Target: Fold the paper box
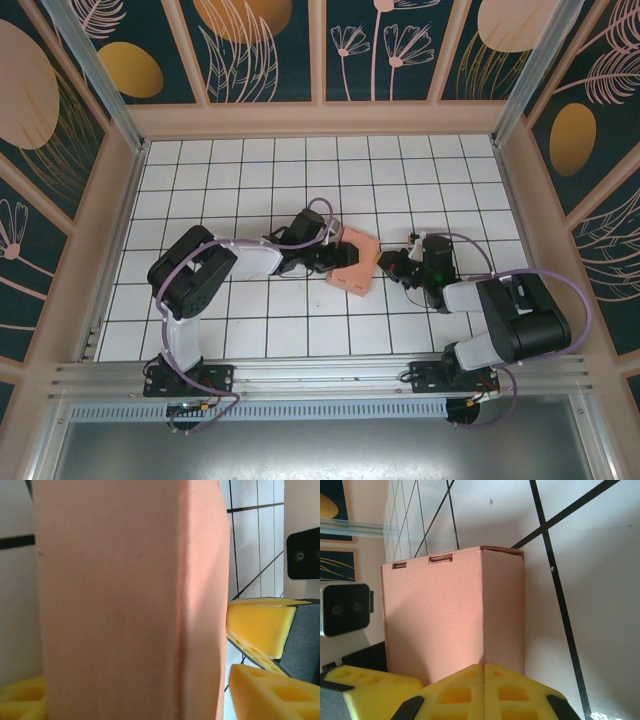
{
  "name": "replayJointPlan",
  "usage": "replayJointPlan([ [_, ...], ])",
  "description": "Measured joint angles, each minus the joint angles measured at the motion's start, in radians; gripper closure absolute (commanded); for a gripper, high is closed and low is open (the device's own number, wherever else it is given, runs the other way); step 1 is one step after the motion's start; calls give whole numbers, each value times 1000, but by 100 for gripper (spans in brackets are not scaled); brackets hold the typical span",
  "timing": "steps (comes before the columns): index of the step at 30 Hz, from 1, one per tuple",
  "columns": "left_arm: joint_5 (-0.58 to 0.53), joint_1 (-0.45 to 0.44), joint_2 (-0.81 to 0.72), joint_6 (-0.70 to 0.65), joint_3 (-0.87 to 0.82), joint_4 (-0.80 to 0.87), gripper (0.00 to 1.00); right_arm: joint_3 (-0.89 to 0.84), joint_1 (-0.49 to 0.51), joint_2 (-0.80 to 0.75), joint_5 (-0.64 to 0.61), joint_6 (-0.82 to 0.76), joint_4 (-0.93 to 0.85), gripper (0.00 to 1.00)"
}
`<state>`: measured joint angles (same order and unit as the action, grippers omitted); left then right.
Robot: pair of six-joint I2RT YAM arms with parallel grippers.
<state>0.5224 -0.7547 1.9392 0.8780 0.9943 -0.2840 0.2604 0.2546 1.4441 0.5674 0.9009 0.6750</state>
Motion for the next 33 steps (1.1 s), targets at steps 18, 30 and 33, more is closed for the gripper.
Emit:
replayJointPlan([
  [18,-158,-10,-114,-309,97,301,57,32,-7,-274,-101,-106,-312,54],
  [30,-350,-16,-197,-741,117,518,56,217,-2,-346,-101,-221,-440,29],
  [33,-394,-27,-210,-821,117,571,57,277,19,-283,-79,-226,-441,28],
])
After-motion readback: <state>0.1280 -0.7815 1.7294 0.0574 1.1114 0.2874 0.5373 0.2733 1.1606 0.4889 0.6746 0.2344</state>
